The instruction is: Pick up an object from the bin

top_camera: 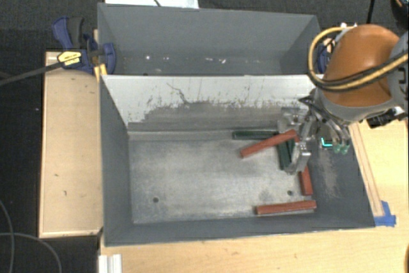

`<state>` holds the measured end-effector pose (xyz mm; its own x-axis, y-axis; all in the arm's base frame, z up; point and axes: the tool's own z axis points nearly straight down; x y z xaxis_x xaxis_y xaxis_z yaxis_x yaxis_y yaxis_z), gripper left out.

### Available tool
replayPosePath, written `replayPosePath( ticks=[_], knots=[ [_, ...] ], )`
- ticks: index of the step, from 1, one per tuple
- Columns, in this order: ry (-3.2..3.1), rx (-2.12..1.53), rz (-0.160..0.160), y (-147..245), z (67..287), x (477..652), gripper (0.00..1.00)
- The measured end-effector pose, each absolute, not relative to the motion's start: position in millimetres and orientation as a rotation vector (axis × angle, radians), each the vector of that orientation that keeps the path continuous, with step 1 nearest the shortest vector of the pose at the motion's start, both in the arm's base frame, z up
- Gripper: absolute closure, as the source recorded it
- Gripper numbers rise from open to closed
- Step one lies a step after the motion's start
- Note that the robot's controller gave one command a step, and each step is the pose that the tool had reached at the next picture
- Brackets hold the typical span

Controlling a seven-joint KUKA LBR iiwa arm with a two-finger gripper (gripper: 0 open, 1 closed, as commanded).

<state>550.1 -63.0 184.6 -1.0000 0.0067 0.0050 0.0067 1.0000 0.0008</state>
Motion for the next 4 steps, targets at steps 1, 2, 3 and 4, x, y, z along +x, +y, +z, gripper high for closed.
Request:
replayPosePath(
  ticks=[1,2,3,4],
  knots=[
    [-3.134,0.155,0.000,-113,95,580.0,0.00],
    [-3.141,-0.212,-0.005,-131,74,583.2,0.00],
    [-3.111,-0.203,-0.011,-130,70,576.7,1.00],
    [-3.144,-0.249,0.001,-124,248,572.9,1.00]
  ],
)
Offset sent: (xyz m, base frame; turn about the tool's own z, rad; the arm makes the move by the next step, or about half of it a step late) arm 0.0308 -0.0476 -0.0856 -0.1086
